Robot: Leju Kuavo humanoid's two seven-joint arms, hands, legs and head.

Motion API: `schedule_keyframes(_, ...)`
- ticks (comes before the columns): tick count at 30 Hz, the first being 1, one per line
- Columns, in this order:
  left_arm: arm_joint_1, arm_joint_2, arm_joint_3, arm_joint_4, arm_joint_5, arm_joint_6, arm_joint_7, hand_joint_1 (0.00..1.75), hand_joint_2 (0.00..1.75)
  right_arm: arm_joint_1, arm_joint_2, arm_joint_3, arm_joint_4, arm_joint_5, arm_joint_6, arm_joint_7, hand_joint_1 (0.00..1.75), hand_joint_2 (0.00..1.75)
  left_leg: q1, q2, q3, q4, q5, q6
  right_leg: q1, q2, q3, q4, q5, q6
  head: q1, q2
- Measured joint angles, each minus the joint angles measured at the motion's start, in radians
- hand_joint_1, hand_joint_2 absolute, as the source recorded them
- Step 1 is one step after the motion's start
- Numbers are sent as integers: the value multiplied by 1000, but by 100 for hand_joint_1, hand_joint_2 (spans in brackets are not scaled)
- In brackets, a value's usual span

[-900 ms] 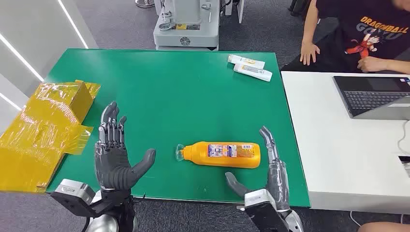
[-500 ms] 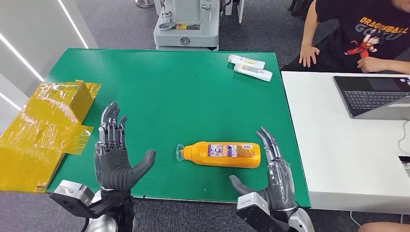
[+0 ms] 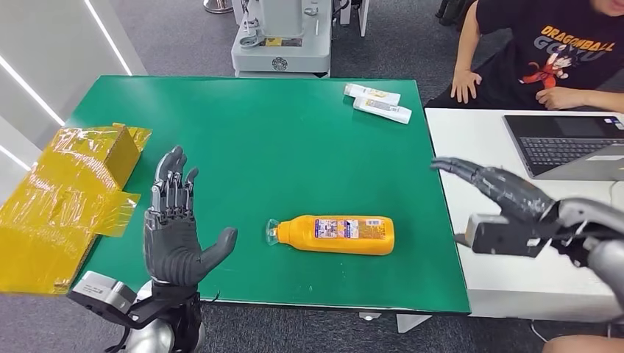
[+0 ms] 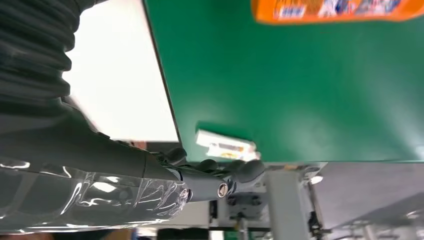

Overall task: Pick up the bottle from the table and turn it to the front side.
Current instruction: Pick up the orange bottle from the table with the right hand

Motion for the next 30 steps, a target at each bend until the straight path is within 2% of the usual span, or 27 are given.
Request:
schedule_keyframes(3, -10, 1, 0, 0, 4, 6, 1, 0, 175, -275, 6, 182, 128, -92, 61, 2, 0, 175, 1, 0, 1, 0, 2, 0, 0, 0, 0, 1, 0, 0, 0, 0)
schedule_keyframes(5, -11, 1, 0, 0, 10, 12, 1, 0, 175, -414, 24, 305, 199, -134, 63, 2, 0, 175, 1, -3, 0, 0, 3, -1, 0, -2, 0, 1, 0, 0, 0, 0)
schedule_keyframes(8, -11, 4, 0, 0, 17, 18, -3, 0, 175, -558, 70, 459, 291, -178, 42, 3, 0, 175, 1, -5, 0, 0, 3, -1, 1, -4, 0, 2, 0, 0, 0, 0)
schedule_keyframes(11, -11, 5, 0, 0, 18, 17, -8, 0, 175, -642, 125, 574, 372, -199, 6, -4, 0, 175, 2, -5, 0, -1, 3, -2, 1, -4, 0, 2, 0, 0, 0, 0)
schedule_keyframes(15, -12, 8, 0, 0, 17, 15, -12, 0, 175, -677, 188, 664, 456, -199, -48, -29, 0, 175, 2, -5, 0, -1, 3, -2, 1, -4, 0, 2, -1, 0, 0, 0)
schedule_keyframes(19, -14, 8, 0, 2, 26, 11, -15, 0, 175, -663, 262, 725, 554, -165, -127, -71, 0, 175, 2, -5, 0, -1, 3, -2, 1, -4, 0, 1, -1, 0, 0, 0)
schedule_keyframes(24, -24, 8, 0, 8, 40, 13, -15, 0, 175, -592, 335, 751, 643, -123, -184, -111, 0, 175, 1, -6, 0, 0, 3, -2, 1, -5, 0, 1, 0, 0, 0, 0)
schedule_keyframes(30, -33, 8, -4, 16, 45, 10, -13, 0, 175, -511, 377, 749, 699, -70, -219, -129, 0, 175, 2, -7, 0, 0, 2, -2, 1, -5, 0, 0, -1, 0, 0, 0)
